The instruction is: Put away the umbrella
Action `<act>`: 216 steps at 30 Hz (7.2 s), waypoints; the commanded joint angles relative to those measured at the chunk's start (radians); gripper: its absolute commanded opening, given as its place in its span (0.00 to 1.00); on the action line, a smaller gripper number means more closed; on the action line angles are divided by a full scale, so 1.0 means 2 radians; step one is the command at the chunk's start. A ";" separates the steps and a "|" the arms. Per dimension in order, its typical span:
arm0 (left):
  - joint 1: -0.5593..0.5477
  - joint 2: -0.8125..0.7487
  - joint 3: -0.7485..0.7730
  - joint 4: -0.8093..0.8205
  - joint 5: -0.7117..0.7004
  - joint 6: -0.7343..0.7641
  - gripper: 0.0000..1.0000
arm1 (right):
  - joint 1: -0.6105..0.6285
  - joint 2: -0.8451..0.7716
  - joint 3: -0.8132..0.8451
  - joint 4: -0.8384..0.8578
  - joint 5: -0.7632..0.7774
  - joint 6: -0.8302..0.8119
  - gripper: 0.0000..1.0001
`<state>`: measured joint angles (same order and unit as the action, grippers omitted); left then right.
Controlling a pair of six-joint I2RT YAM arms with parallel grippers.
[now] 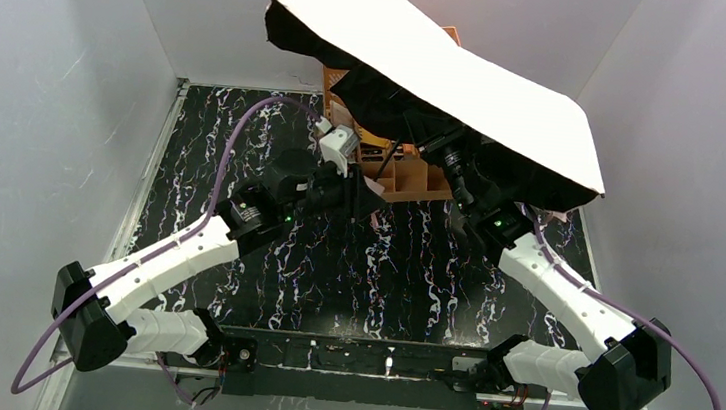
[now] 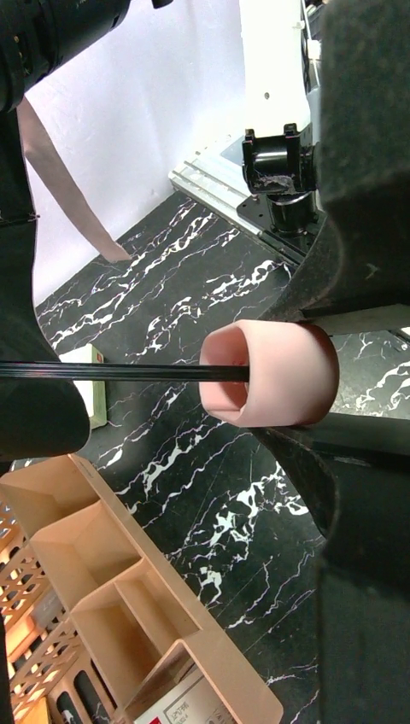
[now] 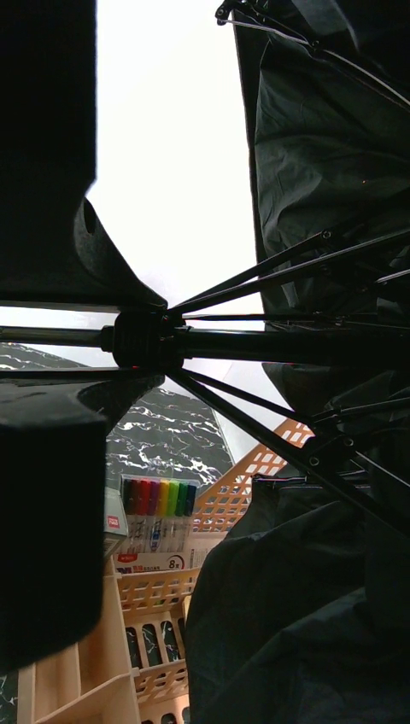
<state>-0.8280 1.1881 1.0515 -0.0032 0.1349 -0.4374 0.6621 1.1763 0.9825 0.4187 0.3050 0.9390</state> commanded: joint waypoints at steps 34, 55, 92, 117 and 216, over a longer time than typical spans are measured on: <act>0.000 0.065 0.299 -0.116 -0.103 0.053 0.00 | 0.089 0.002 0.164 -0.153 -0.139 -0.055 0.00; -0.001 -0.045 0.390 -0.456 -0.094 -0.080 0.00 | 0.261 0.066 0.284 -0.217 -0.191 -0.017 0.00; 0.000 -0.118 0.102 -0.397 -0.153 -0.147 0.00 | 0.181 0.010 -0.033 -0.140 -0.202 0.106 0.00; 0.000 -0.165 -0.130 -0.238 -0.192 -0.176 0.00 | 0.162 0.063 -0.171 -0.006 -0.186 0.119 0.40; 0.110 -0.029 -0.050 -0.140 -0.055 0.022 0.75 | -0.071 0.100 0.031 -0.380 -0.215 -0.386 0.63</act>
<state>-0.6174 1.3087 0.8547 -0.2462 -0.0429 -0.4572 0.5247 1.5444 0.9703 -0.3386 -0.1806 0.2138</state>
